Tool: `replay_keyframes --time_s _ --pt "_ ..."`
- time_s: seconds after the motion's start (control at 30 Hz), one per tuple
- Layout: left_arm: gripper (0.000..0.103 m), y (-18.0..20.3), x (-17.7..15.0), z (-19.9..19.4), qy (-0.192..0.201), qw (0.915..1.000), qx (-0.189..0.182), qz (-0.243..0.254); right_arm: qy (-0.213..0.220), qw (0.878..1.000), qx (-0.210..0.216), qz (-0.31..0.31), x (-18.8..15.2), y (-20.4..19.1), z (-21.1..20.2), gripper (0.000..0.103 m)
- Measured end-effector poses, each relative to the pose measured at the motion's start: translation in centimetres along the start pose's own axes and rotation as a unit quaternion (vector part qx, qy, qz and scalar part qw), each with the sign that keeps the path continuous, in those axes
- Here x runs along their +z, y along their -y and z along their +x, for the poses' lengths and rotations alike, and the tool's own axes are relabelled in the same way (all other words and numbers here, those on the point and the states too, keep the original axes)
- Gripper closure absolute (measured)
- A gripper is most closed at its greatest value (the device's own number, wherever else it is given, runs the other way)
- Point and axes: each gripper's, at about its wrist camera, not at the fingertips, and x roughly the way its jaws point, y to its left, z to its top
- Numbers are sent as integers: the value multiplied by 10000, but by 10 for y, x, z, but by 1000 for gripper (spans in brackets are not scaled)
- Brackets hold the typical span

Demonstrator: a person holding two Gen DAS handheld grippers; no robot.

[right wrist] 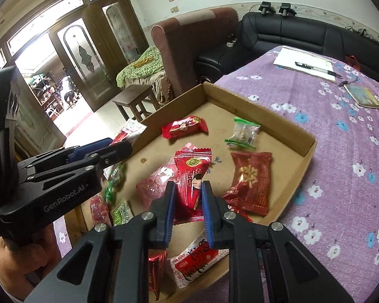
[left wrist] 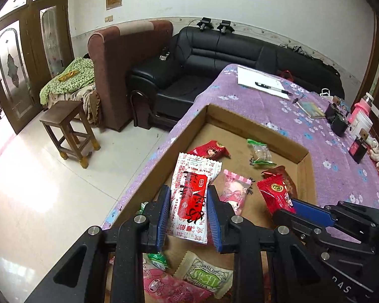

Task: Organize snacks
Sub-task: 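Lift both held packets and carry them over the cardboard tray, then lower both packets into the tray and open both grippers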

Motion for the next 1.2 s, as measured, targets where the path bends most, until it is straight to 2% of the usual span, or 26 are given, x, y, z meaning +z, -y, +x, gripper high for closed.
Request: replay_keyframes --time_s 0.57,1.2 --pt "73 -1 -3 20 -273 9996 105 63 -171 9998 -31 -36 -5 -5 16 83" --pt "73 3 -3 14 -226 9995 183 137 -163 9998 -80 -53 -2 -5 16 83"
